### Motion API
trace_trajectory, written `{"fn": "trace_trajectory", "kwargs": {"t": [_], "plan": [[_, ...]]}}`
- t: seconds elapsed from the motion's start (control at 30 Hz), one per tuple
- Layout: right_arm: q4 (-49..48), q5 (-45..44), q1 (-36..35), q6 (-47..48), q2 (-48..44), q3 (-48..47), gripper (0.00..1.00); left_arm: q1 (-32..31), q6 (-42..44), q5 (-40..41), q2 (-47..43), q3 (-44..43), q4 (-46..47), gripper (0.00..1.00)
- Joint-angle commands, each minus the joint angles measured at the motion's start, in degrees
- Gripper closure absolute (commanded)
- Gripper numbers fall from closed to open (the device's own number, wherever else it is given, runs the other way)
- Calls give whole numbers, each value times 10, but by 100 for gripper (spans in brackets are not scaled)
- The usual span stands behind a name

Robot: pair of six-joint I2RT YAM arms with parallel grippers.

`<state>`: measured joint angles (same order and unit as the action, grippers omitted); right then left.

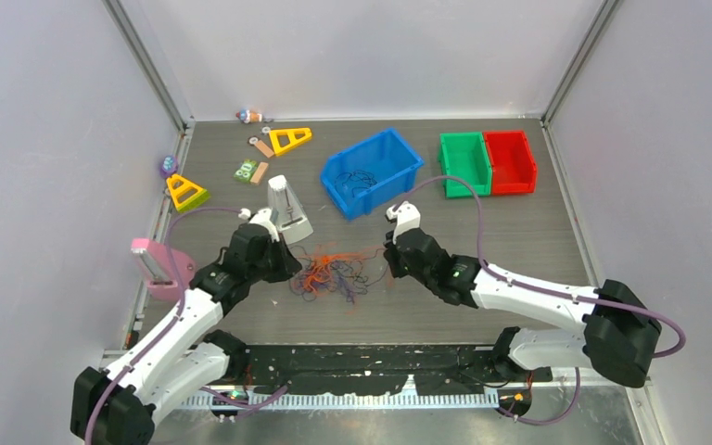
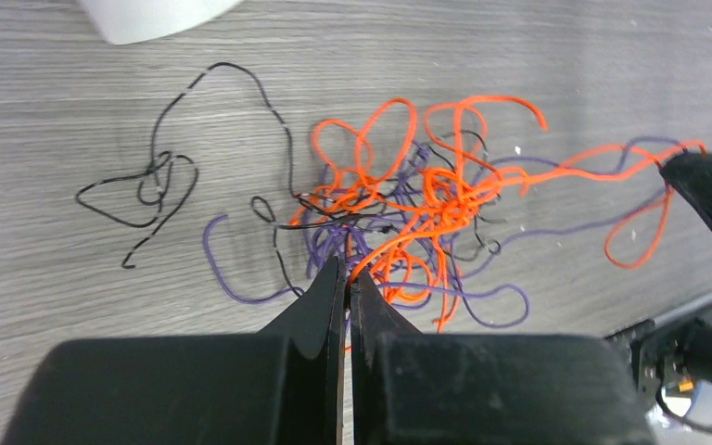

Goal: Untangle the cables

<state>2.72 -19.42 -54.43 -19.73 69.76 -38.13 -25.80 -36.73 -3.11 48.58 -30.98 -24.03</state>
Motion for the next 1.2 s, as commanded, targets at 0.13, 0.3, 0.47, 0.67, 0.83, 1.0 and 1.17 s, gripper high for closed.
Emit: {"fn": "trace_trajectory", "kwargs": {"t": [0.13,0.3,0.47,0.67,0.83,1.0,1.17], "plan": [[17,-2,8,-2,-47,3,88,-62,28,-46,4,-24,62,100],[24,10,10,5,-74,16,46,-84,42,-67,19,-43,77,100],[24,21,13,26,-97,22,34,-96,58,-94,34,-62,88,100],[15,23,17,49,-99,19,31,-105,85,-130,37,-82,98,100],[-8,23,20,61,-95,19,30,-105,102,-148,31,-84,107,100],[-22,40,21,71,-80,17,29,-106,101,-114,20,-89,84,66],[-43,69,22,81,-65,14,29,-104,88,-31,-2,-100,37,30]]}}
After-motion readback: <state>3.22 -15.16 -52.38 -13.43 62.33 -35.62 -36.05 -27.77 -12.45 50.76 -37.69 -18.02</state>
